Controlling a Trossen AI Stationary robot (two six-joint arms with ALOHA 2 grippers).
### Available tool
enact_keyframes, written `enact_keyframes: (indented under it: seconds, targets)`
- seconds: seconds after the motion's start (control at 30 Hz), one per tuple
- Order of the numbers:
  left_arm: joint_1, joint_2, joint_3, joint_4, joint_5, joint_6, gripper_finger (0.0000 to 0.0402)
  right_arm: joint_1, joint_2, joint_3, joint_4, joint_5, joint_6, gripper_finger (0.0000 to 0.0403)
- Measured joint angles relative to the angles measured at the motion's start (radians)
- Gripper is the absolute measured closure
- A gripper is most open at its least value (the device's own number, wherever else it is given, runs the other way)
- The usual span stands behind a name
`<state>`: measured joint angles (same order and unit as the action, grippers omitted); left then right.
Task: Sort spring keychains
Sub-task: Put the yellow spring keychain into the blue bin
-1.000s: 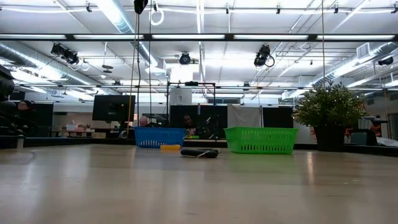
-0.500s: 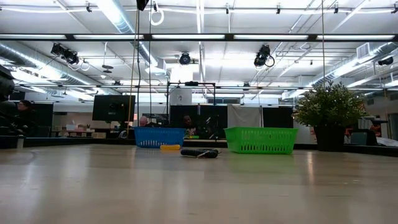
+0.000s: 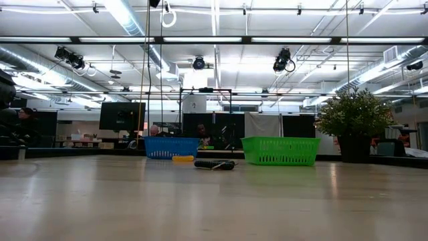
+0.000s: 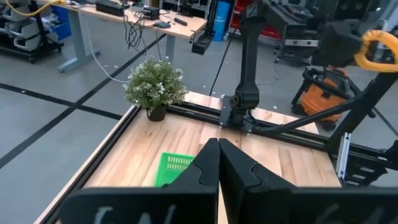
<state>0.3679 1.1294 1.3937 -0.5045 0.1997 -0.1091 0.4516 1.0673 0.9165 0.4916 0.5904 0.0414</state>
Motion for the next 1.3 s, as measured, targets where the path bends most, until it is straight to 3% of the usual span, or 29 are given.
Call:
enact_keyframes:
  seconds: [0.23, 0.47, 0.73, 0.97, 1.3]
  targets:
    - [-0.003, 0.0, 0.0, 0.041, 0.007, 0.0, 0.0399, -0.047, -0.049, -0.001, -0.019, 0.012, -0.148, 0.0397]
    - [-0.014, -0.001, 0.0, 0.087, 0.07, -0.008, 0.0399, -0.151, -0.037, 0.027, -0.047, -0.016, -0.178, 0.0397]
    - [-0.066, -0.019, 0.001, 0.142, 0.105, -0.009, 0.0399, -0.297, 0.16, 0.253, -0.197, -0.153, -0.178, 0.0397]
    - [-0.093, -0.068, 0.001, 0.135, 0.09, -0.007, 0.0399, -0.414, 0.373, 0.478, -0.224, -0.292, -0.156, 0.0397]
    - [-0.093, -0.098, 0.001, 0.133, 0.034, -0.016, 0.0399, -0.469, 0.572, 0.675, -0.222, -0.372, -0.129, 0.0397]
